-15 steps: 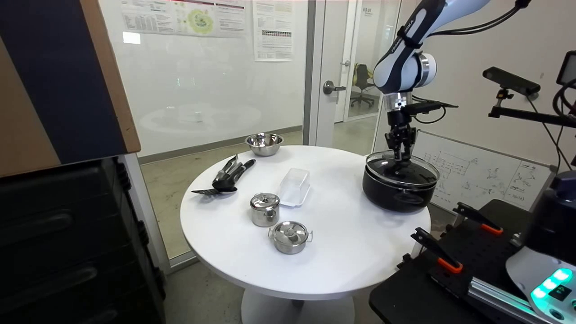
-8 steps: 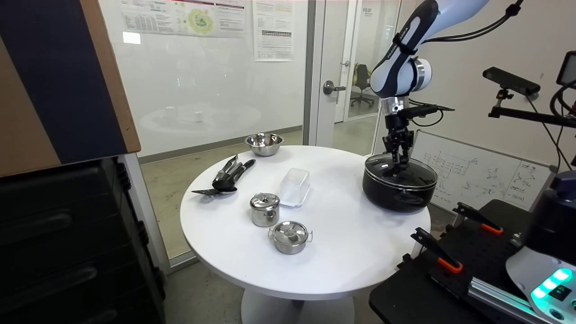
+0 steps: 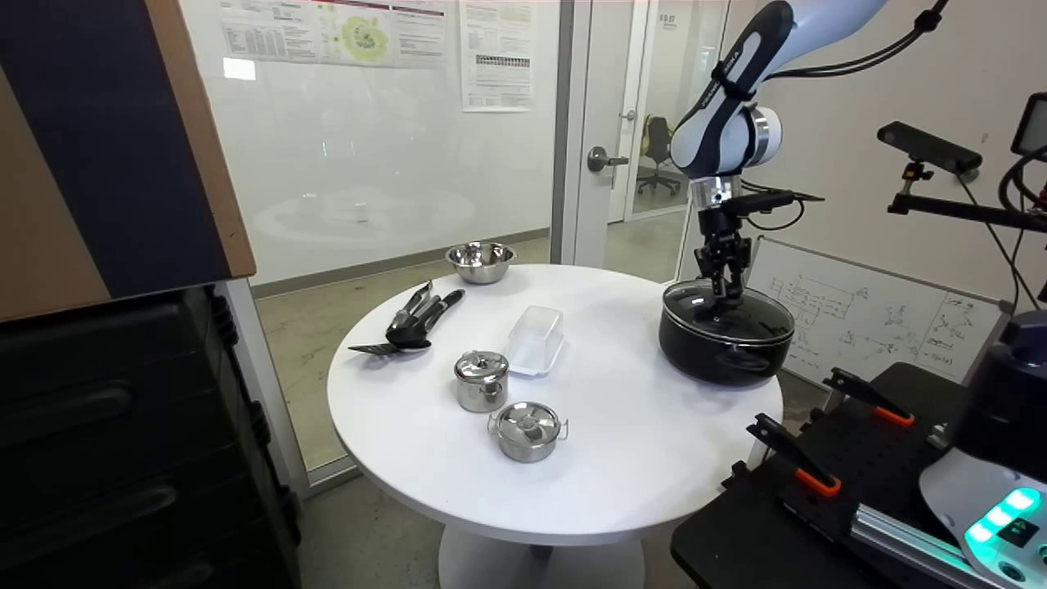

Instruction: Pick the lid and put it on the pot

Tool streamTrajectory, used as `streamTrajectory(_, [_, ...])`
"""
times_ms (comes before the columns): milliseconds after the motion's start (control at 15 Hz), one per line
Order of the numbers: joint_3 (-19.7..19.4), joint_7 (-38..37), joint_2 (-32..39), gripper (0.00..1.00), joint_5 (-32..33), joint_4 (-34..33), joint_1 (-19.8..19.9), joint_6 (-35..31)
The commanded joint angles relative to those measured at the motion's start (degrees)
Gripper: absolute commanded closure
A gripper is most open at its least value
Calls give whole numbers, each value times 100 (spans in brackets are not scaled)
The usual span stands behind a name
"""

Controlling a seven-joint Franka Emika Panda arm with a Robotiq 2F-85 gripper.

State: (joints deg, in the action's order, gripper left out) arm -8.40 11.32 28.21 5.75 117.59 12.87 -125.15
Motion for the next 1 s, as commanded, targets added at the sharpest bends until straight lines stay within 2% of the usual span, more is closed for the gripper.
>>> streamTrajectory(0, [20,-72,9,74,-45,-155,-14,247])
streamTrajectory(933, [38,-81,-2,74,-9,-81,-59,229])
